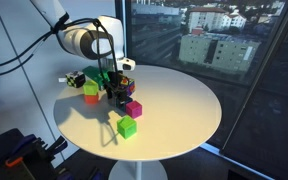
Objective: Take the purple block off of the green block
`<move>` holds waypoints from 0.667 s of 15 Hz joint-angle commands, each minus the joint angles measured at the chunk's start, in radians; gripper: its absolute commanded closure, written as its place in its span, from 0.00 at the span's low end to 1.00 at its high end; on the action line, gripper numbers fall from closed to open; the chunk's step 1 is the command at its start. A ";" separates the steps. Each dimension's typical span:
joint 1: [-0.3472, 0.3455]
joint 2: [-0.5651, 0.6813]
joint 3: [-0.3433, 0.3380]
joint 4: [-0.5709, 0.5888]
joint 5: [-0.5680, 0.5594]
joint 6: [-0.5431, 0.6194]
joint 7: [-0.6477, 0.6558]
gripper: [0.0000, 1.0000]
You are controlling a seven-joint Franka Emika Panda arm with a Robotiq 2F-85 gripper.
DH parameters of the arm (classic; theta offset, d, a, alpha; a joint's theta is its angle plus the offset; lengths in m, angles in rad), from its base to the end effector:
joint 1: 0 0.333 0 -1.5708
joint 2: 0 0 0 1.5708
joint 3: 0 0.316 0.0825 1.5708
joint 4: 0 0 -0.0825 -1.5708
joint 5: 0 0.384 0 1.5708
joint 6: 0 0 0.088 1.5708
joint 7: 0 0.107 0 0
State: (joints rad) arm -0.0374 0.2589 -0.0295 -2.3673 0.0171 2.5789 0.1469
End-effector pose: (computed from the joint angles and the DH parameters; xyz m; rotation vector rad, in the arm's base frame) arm 0.5034 -0.0344 0.2129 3.1197 -0.3567 -0.0740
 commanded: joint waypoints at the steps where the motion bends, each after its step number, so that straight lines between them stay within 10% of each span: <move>1: 0.005 -0.044 0.000 -0.010 0.026 -0.039 -0.005 0.00; 10: 0.001 -0.114 -0.007 -0.014 0.023 -0.119 -0.007 0.00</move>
State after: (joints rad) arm -0.0375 0.1984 -0.0298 -2.3680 0.0288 2.5081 0.1467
